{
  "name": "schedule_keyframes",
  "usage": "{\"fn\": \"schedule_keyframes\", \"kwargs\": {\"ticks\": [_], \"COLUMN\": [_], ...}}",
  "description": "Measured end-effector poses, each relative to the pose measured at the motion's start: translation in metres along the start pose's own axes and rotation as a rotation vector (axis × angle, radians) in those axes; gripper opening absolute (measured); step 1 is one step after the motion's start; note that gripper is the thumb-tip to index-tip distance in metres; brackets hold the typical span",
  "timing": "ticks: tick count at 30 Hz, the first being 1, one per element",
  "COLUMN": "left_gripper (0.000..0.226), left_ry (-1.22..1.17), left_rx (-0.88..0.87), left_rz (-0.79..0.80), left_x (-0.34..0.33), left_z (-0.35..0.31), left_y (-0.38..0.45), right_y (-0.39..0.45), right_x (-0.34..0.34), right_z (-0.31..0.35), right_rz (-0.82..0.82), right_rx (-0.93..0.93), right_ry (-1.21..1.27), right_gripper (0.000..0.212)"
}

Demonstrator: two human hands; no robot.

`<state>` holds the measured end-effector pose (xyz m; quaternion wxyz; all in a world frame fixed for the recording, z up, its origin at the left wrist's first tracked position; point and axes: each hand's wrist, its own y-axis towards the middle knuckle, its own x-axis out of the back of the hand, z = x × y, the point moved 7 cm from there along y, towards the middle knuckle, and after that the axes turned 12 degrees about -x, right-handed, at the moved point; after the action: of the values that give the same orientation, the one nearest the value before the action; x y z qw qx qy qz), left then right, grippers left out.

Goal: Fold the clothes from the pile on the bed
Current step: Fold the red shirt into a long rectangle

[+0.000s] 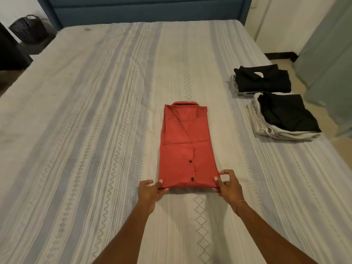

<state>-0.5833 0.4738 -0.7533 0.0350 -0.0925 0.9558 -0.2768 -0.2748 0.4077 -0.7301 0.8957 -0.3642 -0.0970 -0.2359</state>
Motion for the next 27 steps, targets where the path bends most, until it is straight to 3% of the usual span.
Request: {"fn": "schedule_keyframes", "kwargs": {"ticks": [3, 7, 12, 16, 19, 23, 27], "left_gripper": [0.035, 0.025, 0.032, 0.038, 0.036, 0.015, 0.024], "left_ry": [-0.097, -0.173, -0.127, -0.074, 0.1, 0.34, 0.461], "left_rx": [-0.05, 0.061, 0.124, 0.061, -0.082, -0.336, -0.571], "left_rz": [0.079, 0.223, 0.381, 0.499, 0.509, 0.366, 0.27], "left_x": [0.007, 0.015, 0.02, 0.013, 0.003, -0.018, -0.05], "left_z": [-0.015, -0.028, -0.056, -0.083, -0.108, -0.139, -0.156], "left_y": [-0.026, -0.058, -0.087, -0.09, -0.076, -0.033, 0.024], "right_y": [-0.028, -0.061, -0.091, -0.101, -0.093, -0.055, 0.0], "right_x": [0.01, 0.026, 0.042, 0.055, 0.056, 0.055, 0.047], "right_z": [-0.003, -0.012, -0.017, 0.015, 0.045, 0.089, 0.127], "right_rz": [0.029, 0.075, 0.206, 0.345, 0.423, 0.228, -0.029], "right_rx": [0.049, -0.027, -0.17, -0.177, -0.083, 0.106, 0.276], "right_ry": [-0.004, 0.064, 0.215, 0.329, 0.265, 0.045, -0.13], "right_gripper": [0.003, 0.016, 0.026, 0.03, 0.043, 0.02, 0.016]}}
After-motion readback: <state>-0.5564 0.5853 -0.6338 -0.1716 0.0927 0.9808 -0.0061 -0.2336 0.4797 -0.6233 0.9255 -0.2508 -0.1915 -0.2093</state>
